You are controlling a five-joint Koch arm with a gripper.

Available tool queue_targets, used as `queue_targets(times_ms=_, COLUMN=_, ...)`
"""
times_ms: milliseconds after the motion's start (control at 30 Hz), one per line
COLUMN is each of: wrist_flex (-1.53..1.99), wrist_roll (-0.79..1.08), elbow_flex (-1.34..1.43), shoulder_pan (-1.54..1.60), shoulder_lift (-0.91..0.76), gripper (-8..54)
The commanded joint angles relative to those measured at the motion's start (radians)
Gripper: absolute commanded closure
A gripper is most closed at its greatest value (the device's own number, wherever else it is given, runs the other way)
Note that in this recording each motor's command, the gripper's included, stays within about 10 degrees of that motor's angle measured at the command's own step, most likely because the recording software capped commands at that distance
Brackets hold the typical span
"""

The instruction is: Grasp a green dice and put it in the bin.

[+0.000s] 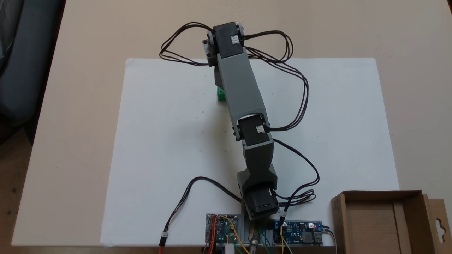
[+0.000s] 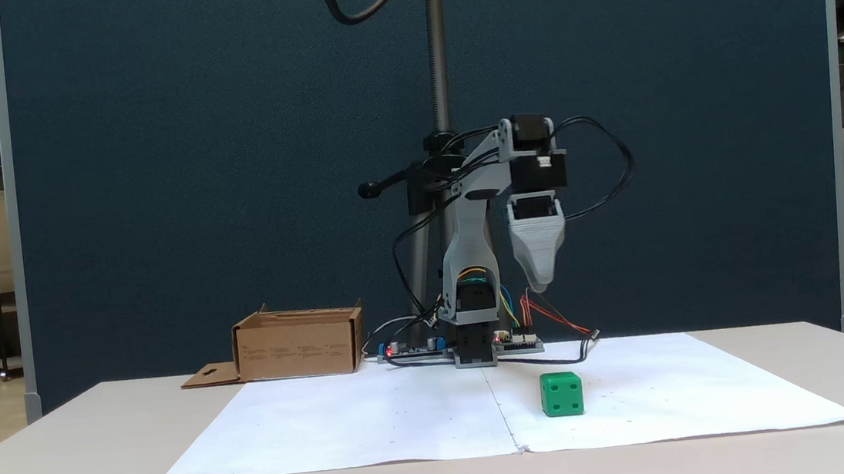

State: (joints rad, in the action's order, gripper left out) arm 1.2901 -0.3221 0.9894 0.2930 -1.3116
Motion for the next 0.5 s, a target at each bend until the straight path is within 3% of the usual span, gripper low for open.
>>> queue_targets(times_ms=0, wrist_flex=-0.049, wrist_roll=-0.066, elbow_flex=-0.043, shoulder_pan=0.029, shoulder_lift=-0.014, gripper=1.1)
queue_targets(times_ms=467, wrist_flex=-0.235, wrist_roll=-0.115, elbow_flex=0.173, shoulder_pan=0.014, shoulder_lift=0.002, gripper=1.8)
